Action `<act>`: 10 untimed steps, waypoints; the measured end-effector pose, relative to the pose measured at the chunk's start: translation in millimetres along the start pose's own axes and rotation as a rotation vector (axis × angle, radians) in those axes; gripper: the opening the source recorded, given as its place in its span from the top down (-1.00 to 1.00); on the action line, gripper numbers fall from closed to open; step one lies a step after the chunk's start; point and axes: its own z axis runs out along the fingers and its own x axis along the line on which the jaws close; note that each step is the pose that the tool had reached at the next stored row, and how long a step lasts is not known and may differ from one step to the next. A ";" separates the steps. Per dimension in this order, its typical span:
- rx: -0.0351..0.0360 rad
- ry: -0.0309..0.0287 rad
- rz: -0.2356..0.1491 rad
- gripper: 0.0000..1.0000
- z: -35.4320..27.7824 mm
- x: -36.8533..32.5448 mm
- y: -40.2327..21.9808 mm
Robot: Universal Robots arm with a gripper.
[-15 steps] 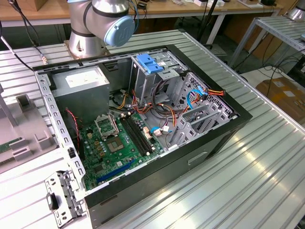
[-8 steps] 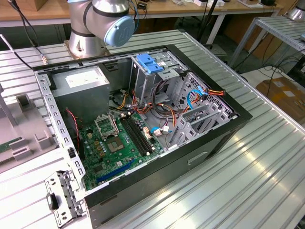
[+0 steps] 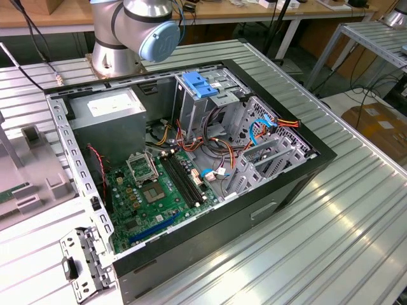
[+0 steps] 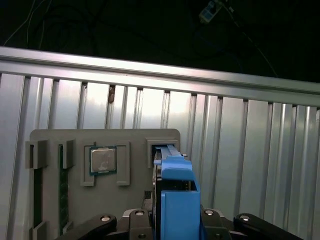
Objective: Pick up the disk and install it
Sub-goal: 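Pick up the disk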
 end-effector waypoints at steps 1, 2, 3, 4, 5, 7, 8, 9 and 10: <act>-0.0001 0.0000 0.000 0.27 -1.0 -0.1 0.0; -0.0001 0.0000 0.000 0.27 -1.8 -0.1 0.1; -0.0001 0.0000 0.000 0.27 -3.0 -0.2 0.1; -0.0001 -0.0001 0.000 0.27 -3.8 -0.2 0.2; -0.0001 -0.0001 0.000 0.27 -4.7 -0.3 0.2; -0.0001 -0.0002 0.000 0.27 -6.5 -0.4 0.3; -0.0001 -0.0003 0.000 0.27 -7.4 -0.4 0.3; 0.0000 -0.0004 0.000 0.27 -8.6 -0.5 0.4; 0.0000 -0.0005 0.000 0.27 -9.3 -0.5 0.4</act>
